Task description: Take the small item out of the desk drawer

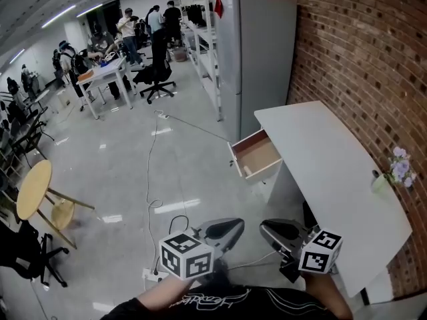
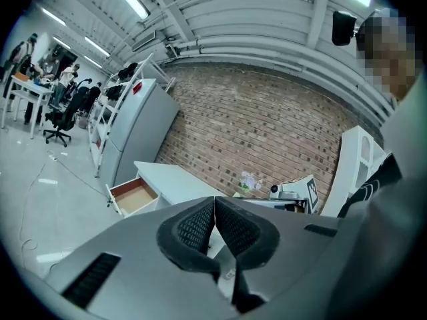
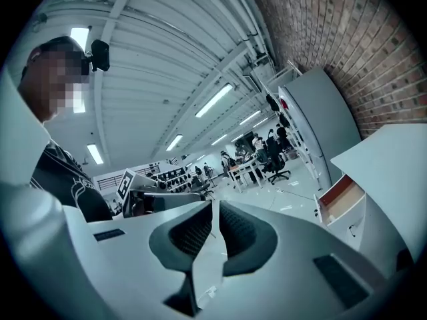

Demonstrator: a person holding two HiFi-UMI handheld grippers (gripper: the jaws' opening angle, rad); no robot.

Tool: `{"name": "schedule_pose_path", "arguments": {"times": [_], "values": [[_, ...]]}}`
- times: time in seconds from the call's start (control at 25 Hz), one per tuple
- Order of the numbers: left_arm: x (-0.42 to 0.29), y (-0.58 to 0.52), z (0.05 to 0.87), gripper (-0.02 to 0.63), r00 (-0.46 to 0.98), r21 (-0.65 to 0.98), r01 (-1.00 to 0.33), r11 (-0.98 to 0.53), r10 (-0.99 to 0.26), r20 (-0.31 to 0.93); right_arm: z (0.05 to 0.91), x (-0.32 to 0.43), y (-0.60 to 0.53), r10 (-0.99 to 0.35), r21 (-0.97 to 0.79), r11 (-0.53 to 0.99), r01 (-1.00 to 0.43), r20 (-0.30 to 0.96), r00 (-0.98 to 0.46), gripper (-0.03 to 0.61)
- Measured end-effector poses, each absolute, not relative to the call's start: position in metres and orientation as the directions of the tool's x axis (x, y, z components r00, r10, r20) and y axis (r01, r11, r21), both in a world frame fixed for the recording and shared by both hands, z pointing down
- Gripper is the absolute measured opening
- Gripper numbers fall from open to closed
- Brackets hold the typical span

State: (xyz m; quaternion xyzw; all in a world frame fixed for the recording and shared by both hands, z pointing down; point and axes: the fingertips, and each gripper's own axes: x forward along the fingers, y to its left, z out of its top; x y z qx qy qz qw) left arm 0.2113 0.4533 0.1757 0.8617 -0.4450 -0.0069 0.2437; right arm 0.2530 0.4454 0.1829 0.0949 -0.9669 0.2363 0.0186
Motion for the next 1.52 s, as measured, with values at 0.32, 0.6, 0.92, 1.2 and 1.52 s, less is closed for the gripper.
{"name": "schedule_pose_path", "arguments": {"times": [0.32,0.6,0.92,1.2,1.52], "values": [[0.116,0.341,0.198,0.021,0.626,0.47,-0.741,-0.479,-0.746,0.227,0.203,0.159,0.332,-0.203,-0.473,0.846,-0.247,0.142,-0.969,0.061],[0.023,0.272,0.23,0.021,0.616,0.495,-0.745,-0.448,-0.745,0.254,0.23,0.083,0.254,-0.228,-0.482,0.823,-0.299,0.201,-0.953,0.06],[-0.02,0.217,0.257,0.021,0.631,0.545,-0.718,-0.433,-0.736,0.246,0.263,0.049,0.208,-0.236,-0.493,0.798,-0.347,0.274,-0.932,0.06],[-0.037,0.166,0.275,0.021,0.633,0.569,-0.711,-0.414,-0.728,0.261,0.275,0.04,0.153,-0.26,-0.489,0.787,-0.377,0.291,-0.921,0.06],[-0.055,0.067,0.296,0.021,0.63,0.577,-0.723,-0.381,-0.707,0.321,0.297,0.03,0.047,-0.278,-0.511,0.758,-0.406,0.311,-0.909,0.06]]}}
